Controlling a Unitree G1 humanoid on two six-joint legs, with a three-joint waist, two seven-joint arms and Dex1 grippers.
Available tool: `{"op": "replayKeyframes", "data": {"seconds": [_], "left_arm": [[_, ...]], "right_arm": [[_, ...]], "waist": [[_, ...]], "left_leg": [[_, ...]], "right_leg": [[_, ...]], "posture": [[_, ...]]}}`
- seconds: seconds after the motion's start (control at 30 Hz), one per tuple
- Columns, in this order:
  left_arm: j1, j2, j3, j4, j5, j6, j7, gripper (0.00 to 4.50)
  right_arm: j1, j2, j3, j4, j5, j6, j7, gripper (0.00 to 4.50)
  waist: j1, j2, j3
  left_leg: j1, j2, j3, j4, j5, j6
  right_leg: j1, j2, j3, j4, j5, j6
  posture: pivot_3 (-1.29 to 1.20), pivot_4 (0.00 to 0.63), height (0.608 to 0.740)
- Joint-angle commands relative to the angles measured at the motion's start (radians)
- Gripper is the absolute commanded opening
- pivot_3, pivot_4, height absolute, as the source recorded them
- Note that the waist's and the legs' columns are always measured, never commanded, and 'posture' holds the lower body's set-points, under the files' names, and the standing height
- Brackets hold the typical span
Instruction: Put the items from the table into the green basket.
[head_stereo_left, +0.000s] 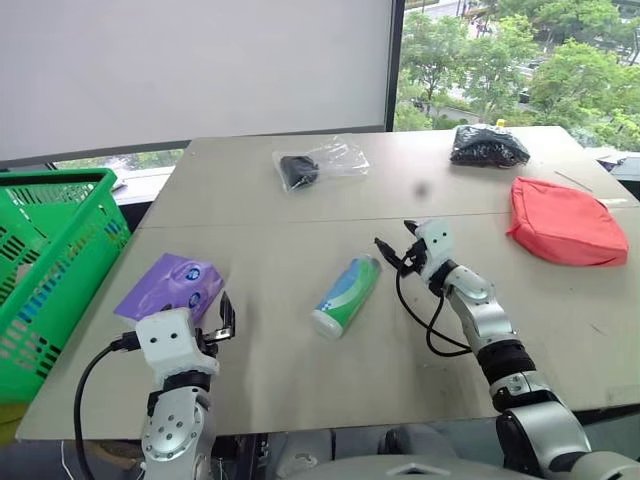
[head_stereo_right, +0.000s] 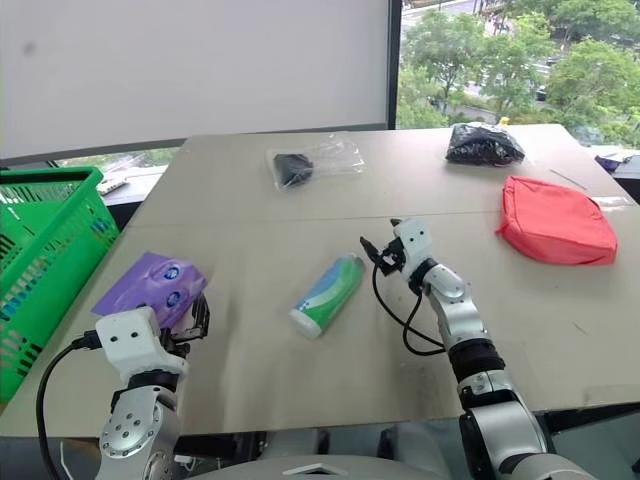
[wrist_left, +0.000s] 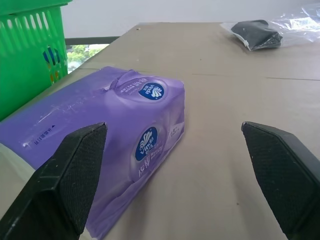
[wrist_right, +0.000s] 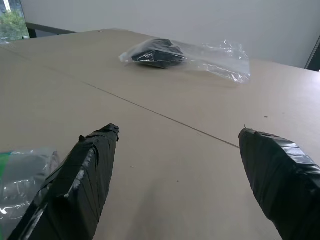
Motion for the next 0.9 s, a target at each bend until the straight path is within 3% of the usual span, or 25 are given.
{"op": "replayKeyframes", "data": {"seconds": [0.03,0.33,0.67,0.9], "left_arm": [[-0.030,0.017,-0.012,-0.018,0.017,-0.022,-0.012,4.44],[-0.140,0.057,-0.033,0.060,0.008,0.001,-0.053,4.44],[-0.143,0.051,-0.042,0.083,0.008,-0.010,-0.064,4.44],[-0.140,0.044,-0.047,0.079,0.013,-0.010,-0.061,4.44]], "right_arm": [[0.002,-0.001,-0.008,-0.046,0.004,-0.026,-0.009,4.14],[0.079,-0.046,-0.044,-0.128,0.007,-0.008,-0.056,4.14],[0.121,-0.046,-0.046,-0.195,0.004,0.025,-0.093,4.14],[0.107,-0.054,-0.049,-0.188,0.006,0.031,-0.089,4.14]], "waist": [[0.001,0.000,0.000],[-0.016,0.000,0.000],[-0.070,0.000,0.000],[-0.071,0.000,0.000]], "left_leg": [[0.000,0.000,0.000,0.000,0.000,0.000],[0.000,0.000,0.000,0.000,0.000,0.000],[0.001,0.000,0.001,0.000,0.000,-0.001],[0.001,0.000,0.001,0.000,0.000,-0.001]], "right_leg": [[0.000,0.000,0.000,0.000,0.000,0.000],[0.000,0.000,0.000,0.000,0.000,0.000],[0.000,0.001,0.002,0.000,0.000,0.000],[0.000,0.001,0.002,0.000,0.000,0.000]], "posture": [[0.26,0.000,0.740],[0.16,0.000,0.740],[0.13,0.000,0.740],[0.13,0.000,0.740]]}}
